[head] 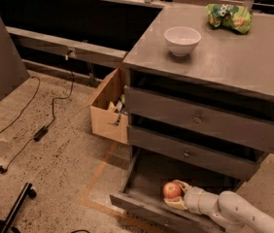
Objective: Place apple into bottom drawer
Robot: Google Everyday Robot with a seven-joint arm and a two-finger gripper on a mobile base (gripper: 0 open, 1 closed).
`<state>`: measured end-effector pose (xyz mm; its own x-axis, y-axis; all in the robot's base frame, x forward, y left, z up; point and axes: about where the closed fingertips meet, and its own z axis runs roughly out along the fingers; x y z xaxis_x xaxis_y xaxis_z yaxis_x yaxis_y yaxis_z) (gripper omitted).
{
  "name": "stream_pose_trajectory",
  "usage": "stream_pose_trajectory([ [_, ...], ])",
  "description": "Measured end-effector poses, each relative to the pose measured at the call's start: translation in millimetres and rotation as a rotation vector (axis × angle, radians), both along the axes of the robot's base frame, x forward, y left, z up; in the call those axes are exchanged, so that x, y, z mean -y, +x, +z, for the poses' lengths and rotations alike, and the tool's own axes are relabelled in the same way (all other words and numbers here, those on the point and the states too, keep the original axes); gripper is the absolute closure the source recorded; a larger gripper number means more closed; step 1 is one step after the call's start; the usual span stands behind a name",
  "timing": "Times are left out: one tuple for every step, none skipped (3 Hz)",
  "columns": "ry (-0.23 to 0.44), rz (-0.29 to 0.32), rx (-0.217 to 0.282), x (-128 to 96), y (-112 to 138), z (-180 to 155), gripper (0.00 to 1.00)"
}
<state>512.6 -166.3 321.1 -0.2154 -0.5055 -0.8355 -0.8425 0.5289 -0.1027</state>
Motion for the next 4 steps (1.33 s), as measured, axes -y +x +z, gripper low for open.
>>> stream_pose_trajectory([
  [-0.005,0.005,0.02,-6,21,-26,1.0],
  [-0.02,-0.01,0.028,-6,37,-50,1.0],
  [-0.044,-0.024,0.028,-3,52,-68,1.0],
  [-0.055,-0.018,0.022,-6,65,-87,1.0],
])
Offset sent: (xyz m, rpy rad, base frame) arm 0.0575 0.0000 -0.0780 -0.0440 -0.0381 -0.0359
